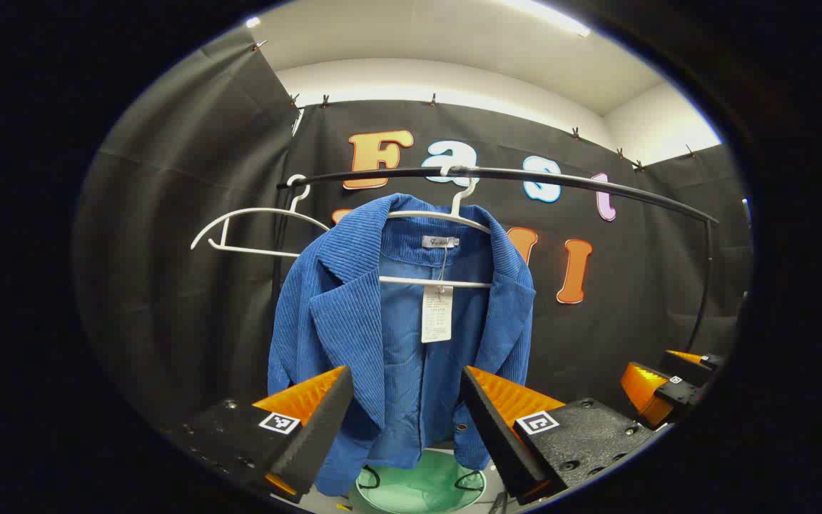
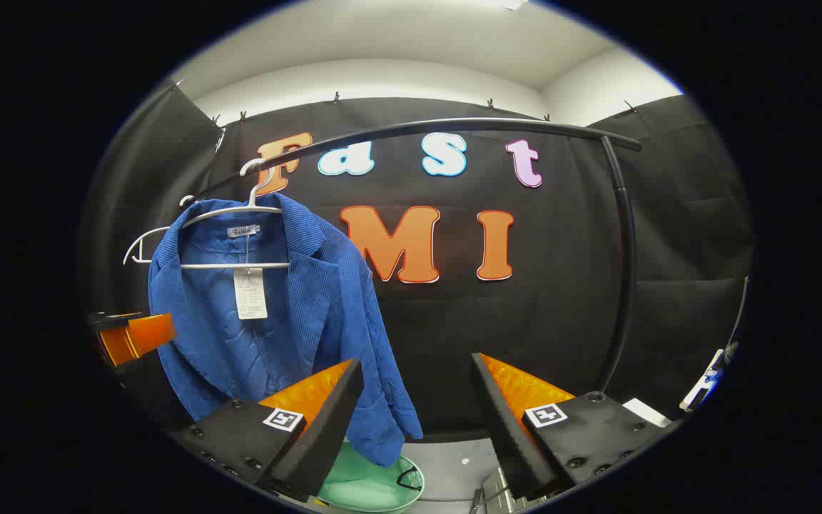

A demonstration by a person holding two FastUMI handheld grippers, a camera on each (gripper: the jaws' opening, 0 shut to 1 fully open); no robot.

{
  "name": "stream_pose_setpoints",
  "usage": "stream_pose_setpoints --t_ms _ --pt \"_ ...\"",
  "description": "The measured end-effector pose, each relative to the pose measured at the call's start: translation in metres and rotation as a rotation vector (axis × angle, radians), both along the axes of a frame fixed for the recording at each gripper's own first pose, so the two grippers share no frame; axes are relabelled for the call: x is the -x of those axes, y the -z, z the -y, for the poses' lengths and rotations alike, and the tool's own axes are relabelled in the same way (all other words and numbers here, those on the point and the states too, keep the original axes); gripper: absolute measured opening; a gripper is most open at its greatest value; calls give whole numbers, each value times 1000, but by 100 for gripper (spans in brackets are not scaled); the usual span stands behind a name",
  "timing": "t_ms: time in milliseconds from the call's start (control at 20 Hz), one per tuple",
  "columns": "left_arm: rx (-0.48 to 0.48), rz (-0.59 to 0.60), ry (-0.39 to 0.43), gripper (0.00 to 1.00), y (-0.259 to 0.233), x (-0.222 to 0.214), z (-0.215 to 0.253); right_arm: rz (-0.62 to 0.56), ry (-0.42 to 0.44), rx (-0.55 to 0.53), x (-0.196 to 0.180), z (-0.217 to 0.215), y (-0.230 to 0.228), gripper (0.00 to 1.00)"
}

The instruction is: Grasp the clothes on the hanger with both hands and then place them into the laundry hamper below.

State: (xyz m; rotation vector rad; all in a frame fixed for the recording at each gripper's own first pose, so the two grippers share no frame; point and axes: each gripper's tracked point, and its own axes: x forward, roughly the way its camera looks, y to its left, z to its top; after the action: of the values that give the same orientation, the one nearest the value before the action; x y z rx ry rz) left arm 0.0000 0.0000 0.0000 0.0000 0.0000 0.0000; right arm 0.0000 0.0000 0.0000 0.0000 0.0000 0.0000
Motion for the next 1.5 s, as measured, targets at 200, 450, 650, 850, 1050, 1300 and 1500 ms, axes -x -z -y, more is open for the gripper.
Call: stream_pose_setpoints --t_ms 200,450,650,850,1050,1300,1500 --pt "-9 7 14 92 -3 -3 -6 9 20 10 1 -7 -2 94" --pt "10 -8 39 95 2 -5 -6 7 25 20 2 -12 -3 94" --pt "15 -8 40 95 2 -6 -8 13 20 32 4 -15 -5 97" --pt "22 -14 27 95 4 -6 -13 -9 -6 21 0 -26 1 100" --pt "13 -15 -3 95 5 -7 -20 -7 -46 25 -8 -40 -2 98" --pt "19 -23 -18 95 10 -4 -23 -18 -128 12 -18 -70 1 98" --pt "20 -26 -31 95 11 -2 -27 -7 -195 2 -31 -97 -2 98"
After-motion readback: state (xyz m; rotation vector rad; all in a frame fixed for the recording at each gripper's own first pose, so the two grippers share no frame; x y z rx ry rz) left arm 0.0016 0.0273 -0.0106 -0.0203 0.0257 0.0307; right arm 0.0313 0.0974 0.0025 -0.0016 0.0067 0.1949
